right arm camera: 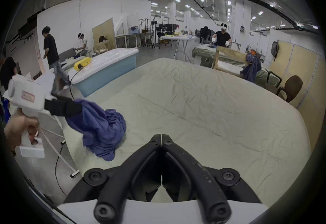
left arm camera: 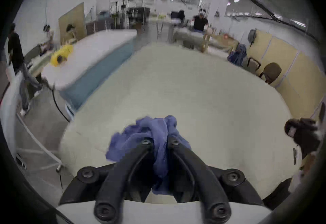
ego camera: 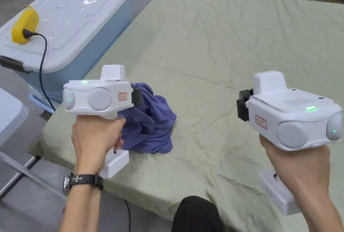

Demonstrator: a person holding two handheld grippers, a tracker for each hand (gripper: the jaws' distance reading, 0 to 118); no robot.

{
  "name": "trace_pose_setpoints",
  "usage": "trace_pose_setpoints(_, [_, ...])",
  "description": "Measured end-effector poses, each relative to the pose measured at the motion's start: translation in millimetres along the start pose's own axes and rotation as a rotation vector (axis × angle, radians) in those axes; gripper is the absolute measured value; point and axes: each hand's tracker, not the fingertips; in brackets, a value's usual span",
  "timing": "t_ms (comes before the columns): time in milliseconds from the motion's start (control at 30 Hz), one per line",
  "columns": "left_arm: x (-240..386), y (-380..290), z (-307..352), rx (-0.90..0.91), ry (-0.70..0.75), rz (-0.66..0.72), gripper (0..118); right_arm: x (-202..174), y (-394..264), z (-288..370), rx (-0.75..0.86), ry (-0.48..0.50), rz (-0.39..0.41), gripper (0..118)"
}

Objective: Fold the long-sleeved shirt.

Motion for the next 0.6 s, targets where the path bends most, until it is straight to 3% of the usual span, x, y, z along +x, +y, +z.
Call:
trace_pose_setpoints(333, [52,101,144,0.361,-0.016,-0.103,11,26,10,78,0.133,-0.057,-0.048,2])
trace_pose_setpoints(600, [110,126,198,0.465,-0.131,-0.165,11,58,10,133,0.225,-0.122,-0.08,2])
